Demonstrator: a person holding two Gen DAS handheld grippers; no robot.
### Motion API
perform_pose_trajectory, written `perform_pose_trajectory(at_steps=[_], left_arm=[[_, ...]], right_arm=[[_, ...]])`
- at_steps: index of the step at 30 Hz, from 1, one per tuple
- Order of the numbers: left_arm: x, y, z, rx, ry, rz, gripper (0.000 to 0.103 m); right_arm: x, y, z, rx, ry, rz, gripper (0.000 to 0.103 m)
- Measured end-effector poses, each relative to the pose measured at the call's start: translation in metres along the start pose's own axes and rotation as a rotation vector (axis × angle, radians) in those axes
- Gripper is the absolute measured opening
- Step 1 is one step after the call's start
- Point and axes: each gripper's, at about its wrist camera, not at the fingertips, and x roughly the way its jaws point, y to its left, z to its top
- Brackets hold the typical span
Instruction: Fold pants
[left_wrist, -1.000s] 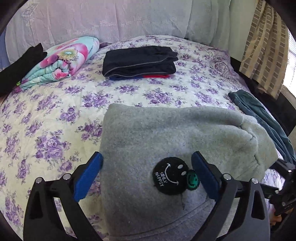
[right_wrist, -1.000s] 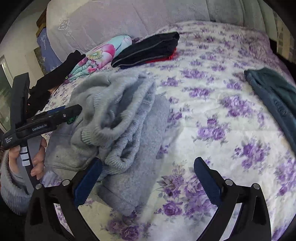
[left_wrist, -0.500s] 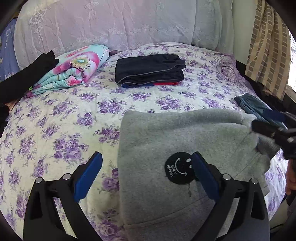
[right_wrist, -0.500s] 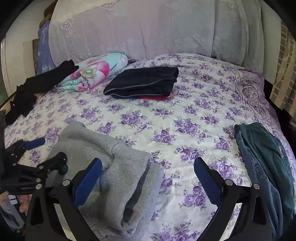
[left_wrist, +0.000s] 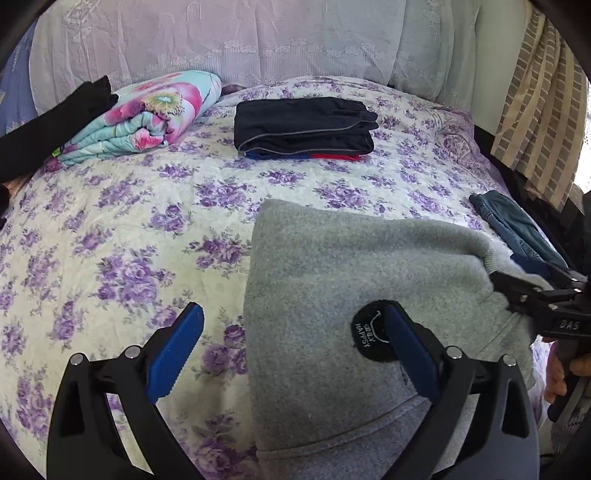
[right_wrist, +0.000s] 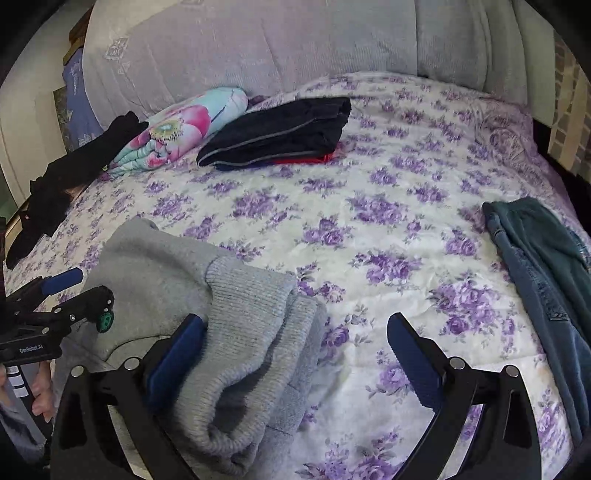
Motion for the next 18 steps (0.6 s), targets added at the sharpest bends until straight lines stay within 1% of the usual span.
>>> perform_pose_trajectory(at_steps=[1,2,4,7,9,11,13,14,16,18], left_arm=[[-0.007,0.002,0.001,0.01,-0.022,0.011,0.096],[-0.012,0.003,0.001,0.014,-0.036,0.017,0.096],[-0.024,0.012,0.005,0.004,-0.062,0.031,0.096],[-0.029,0.027,0.012,-0.032,-0.068,0.052,0.096],[-0.03,0.031,0.017,-0.041,-0.076,0.059,0.096],[-0.028,0.027,0.025,-0.027,-0.066,0.032,0.096],[-0.021,0.018,0.032,0.014,-0.046,0.003,0.096],[-0.013,0.011,0.036,0.052,-0.032,0.007,0.096],[0.001,0.004,0.041,0.088,-0.019,0.04,0.096],[0.018,0.003,0.045,0.09,0.013,0.056,0.096]], right_arm=[[-0.015,0.005,-0.002,-0.016,-0.048,-0.012,0.099],[-0.026,0.009,-0.004,-0.035,-0.082,-0.005,0.099],[-0.054,0.022,-0.011,-0.084,-0.146,0.046,0.099],[-0.079,0.045,-0.024,-0.138,-0.184,0.134,0.099],[-0.088,0.063,-0.03,-0.19,-0.197,0.187,0.099],[-0.087,0.084,-0.034,-0.249,-0.176,0.239,0.099],[-0.077,0.104,-0.038,-0.306,-0.145,0.265,0.099],[-0.073,0.111,-0.039,-0.327,-0.132,0.264,0.099],[-0.061,0.12,-0.043,-0.352,-0.095,0.243,0.099],[-0.044,0.12,-0.05,-0.346,-0.012,0.216,0.1]])
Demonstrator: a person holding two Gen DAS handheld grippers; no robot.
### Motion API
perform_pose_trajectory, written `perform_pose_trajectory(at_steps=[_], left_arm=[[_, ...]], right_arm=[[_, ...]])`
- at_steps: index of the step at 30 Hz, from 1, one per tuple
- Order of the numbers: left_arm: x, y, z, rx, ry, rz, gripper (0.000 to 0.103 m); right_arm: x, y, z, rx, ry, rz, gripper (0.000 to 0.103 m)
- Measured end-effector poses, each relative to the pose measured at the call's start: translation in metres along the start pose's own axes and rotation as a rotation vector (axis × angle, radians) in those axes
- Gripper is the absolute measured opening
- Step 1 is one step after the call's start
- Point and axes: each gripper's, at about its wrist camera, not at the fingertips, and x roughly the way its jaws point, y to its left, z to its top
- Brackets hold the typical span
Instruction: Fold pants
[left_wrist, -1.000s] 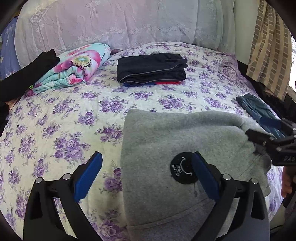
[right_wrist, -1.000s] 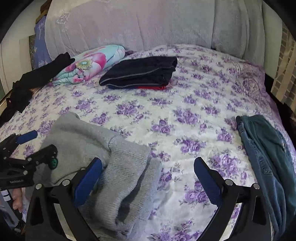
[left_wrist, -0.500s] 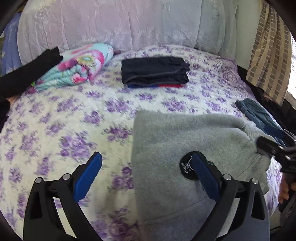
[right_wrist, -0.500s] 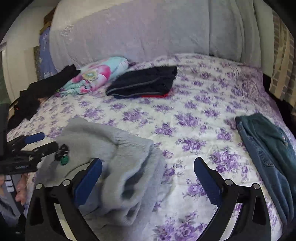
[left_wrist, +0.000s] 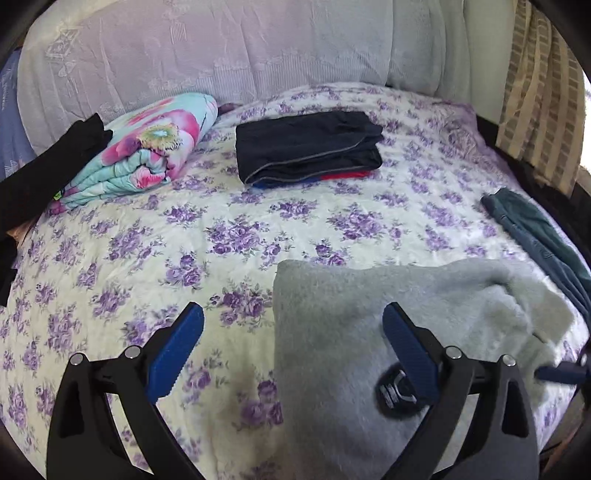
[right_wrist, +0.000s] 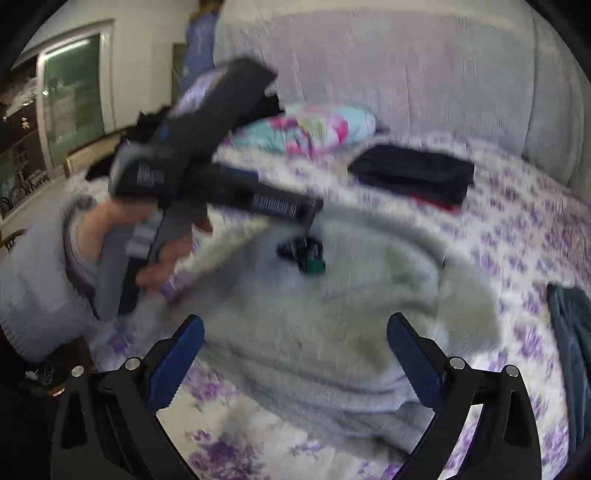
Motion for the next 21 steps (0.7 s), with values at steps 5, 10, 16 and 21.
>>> perform_pose_trajectory(at_steps=[5,10,16,21], left_arm=[[0.047,0.005,0.002,0.002,0.075,0.006,0.099],[0.043,0.026,0.013,-0.08,0.065,-0.101,0.099],[0.024,0.047,0.033,-0.074,0.004,-0.041,0.099],[0.039,0.046,0.031,-0.07,0.037,-0.056,0.099]], right_arm=[[0.022,0.021,-0.029,-0.132,0.08,-0.118,0.1],[0.027,0.03,-0.032,-0.159,0.076,-0.164,0.1],[0.011,0.027,-0.025,-0.153,0.017,-0.129,0.1],[-0.034,0.016,0.003,-0.089,-0.154,0.01,0.1]])
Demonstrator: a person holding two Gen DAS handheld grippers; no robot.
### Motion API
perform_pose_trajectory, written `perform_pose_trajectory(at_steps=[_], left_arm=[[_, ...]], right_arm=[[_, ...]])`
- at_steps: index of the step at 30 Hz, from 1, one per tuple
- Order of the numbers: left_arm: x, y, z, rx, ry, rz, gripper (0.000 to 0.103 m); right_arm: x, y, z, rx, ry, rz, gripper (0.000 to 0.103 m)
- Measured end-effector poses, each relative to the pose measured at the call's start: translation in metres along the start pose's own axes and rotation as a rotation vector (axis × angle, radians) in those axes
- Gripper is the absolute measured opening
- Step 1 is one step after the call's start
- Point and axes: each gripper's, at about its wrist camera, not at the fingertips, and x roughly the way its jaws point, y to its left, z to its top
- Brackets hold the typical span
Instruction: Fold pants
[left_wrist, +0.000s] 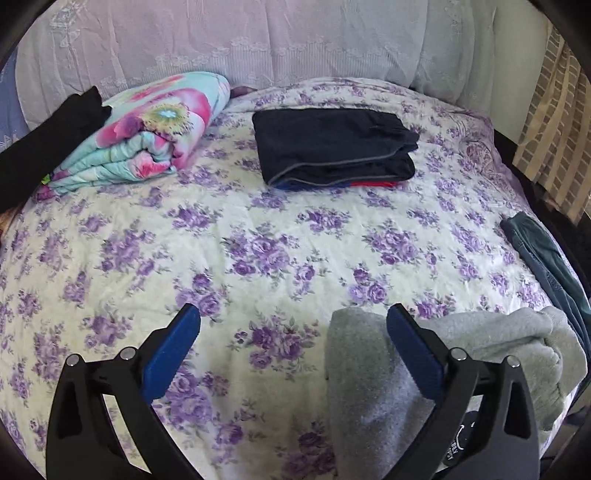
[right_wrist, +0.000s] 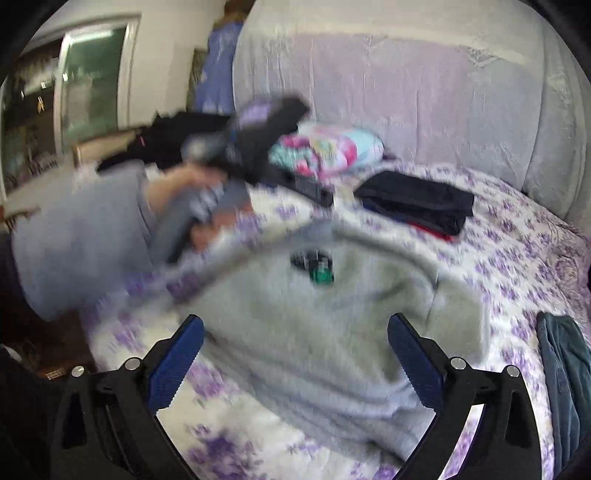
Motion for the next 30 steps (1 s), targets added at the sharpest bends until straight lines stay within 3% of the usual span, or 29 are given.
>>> perform_pose_trajectory(at_steps=[2,5,9,15,18,20,24,27,30], left_arm=[[0.007,-0.004,-0.001,0.008,0.004,0.01,0.099],[0.021,-0.004,0.0,0.013,0.032,0.001,0.099],[0.044,0.001,-0.002,0.009,0.074,0.014,0.099],[0.068,0.009,-0.003,-0.036,0.125,-0.007,0.099],[0.039,0.019,0.002,-0.079,0.059,-0.006,0.094],[0.015,0.022,0.003,-0.084,0.005,-0.001,0.094],[-0.036,0.019,-0.008,-0.084,-0.048,-0.106,0.094],[-0.056,-0.002,-0.025,-0.012,-0.049,-0.135,0.094],[-0.055,-0.022,-0.048,0.043,-0.003,-0.151,0.094]], right_arm=[[0.005,-0.005,0.013,0.03,0.002,0.066,0.1],[0.026,0.007,0.013,0.035,0.08,0.156,0.1],[0.056,0.017,-0.008,0.052,0.21,0.18,0.1],[0.053,0.032,-0.021,-0.032,0.206,0.138,0.1],[0.039,0.03,-0.009,-0.041,0.161,0.149,0.1],[0.019,0.016,0.008,-0.033,0.089,0.16,0.099],[0.008,-0.039,0.038,0.106,0.01,0.166,0.1],[0.03,-0.09,0.043,0.286,0.075,0.182,0.1],[0.057,-0.121,0.023,0.407,0.157,0.172,0.1]])
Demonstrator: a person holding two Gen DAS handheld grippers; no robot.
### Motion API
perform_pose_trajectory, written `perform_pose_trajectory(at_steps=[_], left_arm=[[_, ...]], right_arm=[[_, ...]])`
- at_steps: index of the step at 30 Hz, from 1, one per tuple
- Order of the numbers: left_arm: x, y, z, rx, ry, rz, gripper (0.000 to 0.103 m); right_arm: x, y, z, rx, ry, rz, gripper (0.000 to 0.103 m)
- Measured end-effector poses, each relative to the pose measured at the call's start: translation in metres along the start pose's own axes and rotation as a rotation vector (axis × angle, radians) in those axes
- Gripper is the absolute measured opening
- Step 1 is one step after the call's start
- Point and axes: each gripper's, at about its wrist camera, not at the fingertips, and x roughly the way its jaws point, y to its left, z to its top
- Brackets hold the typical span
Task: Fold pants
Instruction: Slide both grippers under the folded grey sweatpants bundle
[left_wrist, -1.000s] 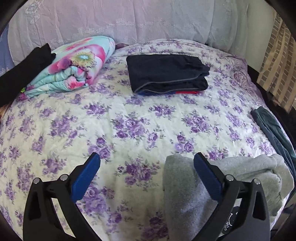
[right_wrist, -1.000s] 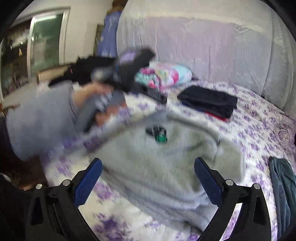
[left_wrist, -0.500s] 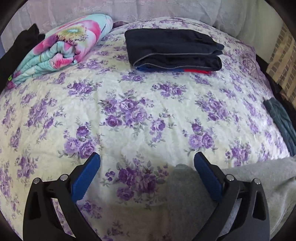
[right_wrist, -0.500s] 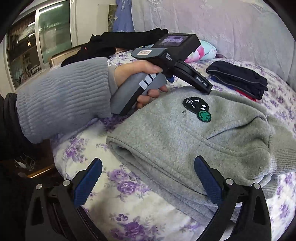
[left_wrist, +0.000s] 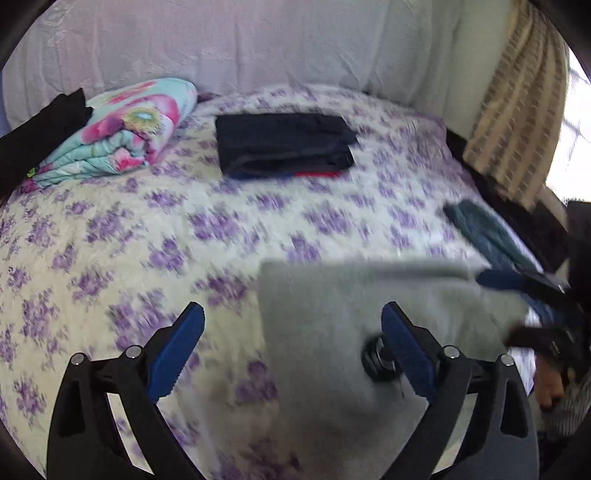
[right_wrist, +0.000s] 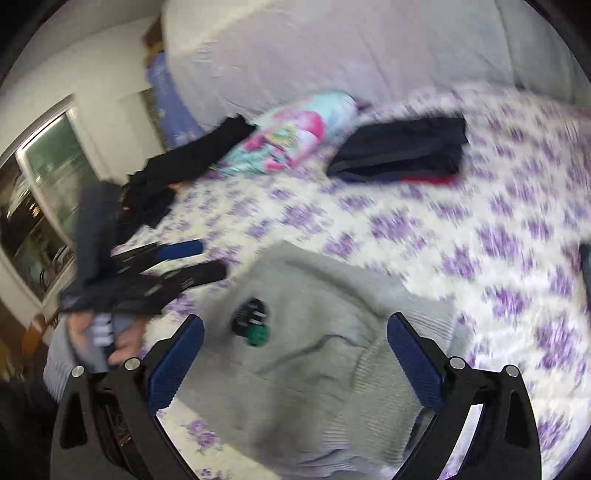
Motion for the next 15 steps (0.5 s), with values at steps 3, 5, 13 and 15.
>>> perform_pose_trajectory(at_steps=[3,5,13,15], left_arm=[[0.031,0.0,-0.029,-0.017,0.087,0.036,0.096],[0.039,0.014,-0.039,-0.113,0.103,0.0,0.099],[0.002,0.046,-0.051,-0.224,0.109,-0.095,0.098],[-0.001,0.049,-0.061,-0.258,0.135,-0.165,0.098]], right_arm=[[0.02,-0.016,-0.018,0.018,0.016,-0.021,0.1],[0.014,-0.012,-0.024,0.004,-0.004,-0.011,0.099],[-0.062,-0.048,-0.04,0.176,-0.125,0.02,0.099],[-0.06,-0.071,-0.055,0.295,-0.093,0.049,0.099]])
